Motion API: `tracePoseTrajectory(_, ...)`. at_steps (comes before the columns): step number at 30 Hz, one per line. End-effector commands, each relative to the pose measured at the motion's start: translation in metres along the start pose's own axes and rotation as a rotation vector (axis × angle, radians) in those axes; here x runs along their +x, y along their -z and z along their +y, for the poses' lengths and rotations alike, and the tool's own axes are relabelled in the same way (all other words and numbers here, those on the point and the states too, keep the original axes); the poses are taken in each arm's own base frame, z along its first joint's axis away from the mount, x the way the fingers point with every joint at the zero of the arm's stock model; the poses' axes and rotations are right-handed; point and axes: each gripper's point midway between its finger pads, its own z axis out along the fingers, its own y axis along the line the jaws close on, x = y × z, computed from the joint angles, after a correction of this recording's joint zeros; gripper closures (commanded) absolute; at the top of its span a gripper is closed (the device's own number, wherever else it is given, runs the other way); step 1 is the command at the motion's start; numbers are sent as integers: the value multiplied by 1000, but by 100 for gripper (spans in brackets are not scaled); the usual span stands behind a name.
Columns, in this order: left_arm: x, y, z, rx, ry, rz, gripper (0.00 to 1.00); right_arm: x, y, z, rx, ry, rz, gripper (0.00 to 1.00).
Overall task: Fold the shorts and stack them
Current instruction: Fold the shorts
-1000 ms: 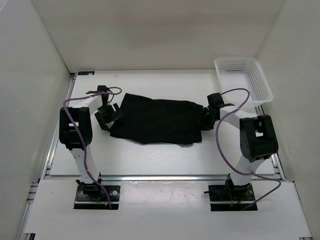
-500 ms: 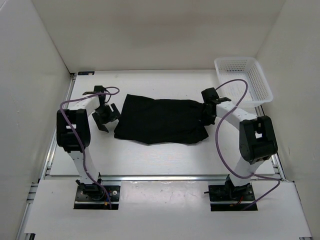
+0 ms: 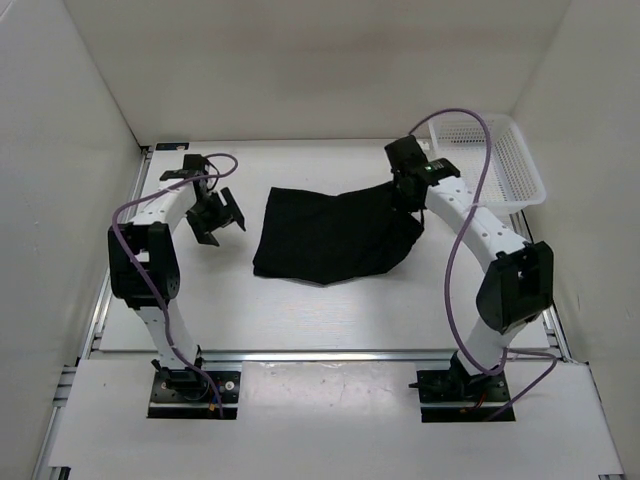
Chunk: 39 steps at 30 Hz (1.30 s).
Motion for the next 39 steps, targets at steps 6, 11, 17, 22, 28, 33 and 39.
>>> tracePoseTrajectory(6,-2,-19,-7,9,-21,51,9,-35,27,57,36,193,-76,99)
tracePoseTrajectory(11,-3,-15,-8,15,-23,40,9,-41,35,94,13,261,-90,99)
tracePoseTrajectory(17,-13,4,5,27,24,9,9,-43,43,153,-36,368,-133,99)
tracePoseTrajectory(22,-18,9,15,29,57,3,10,-43,54,188,-69,450,-182,99)
tracePoseTrajectory(28,-24,15,41,-11,129,-8,11,-31,66,266,-229,625,-294,99)
tracePoseTrajectory(33,-33,38,79,-69,248,-72,11,5,124,367,-577,796,-440,86)
tracePoseTrajectory(39,-36,47,109,-138,332,-98,10,1,198,369,-915,616,-457,17)
